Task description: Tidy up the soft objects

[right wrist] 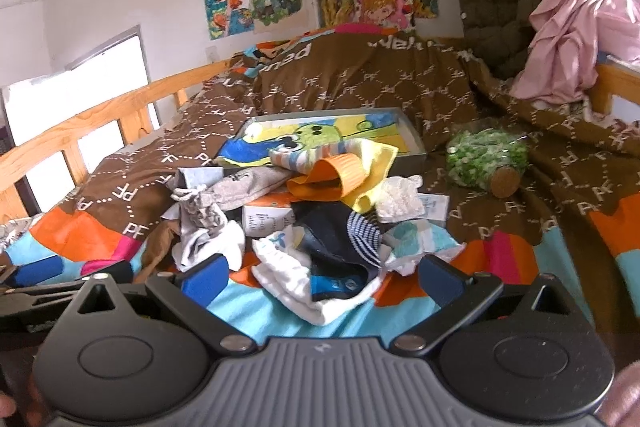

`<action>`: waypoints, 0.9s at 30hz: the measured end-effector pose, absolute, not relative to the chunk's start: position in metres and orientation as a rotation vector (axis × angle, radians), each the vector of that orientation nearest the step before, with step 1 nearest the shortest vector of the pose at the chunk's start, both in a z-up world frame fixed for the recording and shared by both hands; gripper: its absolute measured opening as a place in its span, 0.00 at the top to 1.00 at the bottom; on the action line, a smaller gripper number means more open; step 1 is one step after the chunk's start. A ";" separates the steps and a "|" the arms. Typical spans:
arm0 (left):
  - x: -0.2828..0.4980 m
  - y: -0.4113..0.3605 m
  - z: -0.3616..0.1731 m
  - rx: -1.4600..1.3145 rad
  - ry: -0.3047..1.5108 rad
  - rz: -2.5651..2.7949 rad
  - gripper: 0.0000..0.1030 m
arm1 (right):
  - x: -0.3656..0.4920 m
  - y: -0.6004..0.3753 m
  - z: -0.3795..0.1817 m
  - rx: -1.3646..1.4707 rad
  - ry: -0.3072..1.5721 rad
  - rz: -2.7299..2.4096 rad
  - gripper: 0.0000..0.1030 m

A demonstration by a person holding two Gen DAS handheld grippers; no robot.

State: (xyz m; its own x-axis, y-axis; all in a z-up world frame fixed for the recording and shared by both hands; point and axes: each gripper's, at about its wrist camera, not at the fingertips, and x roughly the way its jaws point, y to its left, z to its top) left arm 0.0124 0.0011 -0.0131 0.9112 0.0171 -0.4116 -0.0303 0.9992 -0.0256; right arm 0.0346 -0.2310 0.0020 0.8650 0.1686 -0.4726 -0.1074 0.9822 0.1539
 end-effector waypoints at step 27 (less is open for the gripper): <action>0.140 -0.020 -0.052 0.057 0.610 -0.236 0.08 | 0.176 -0.248 -0.032 0.040 0.686 0.412 0.01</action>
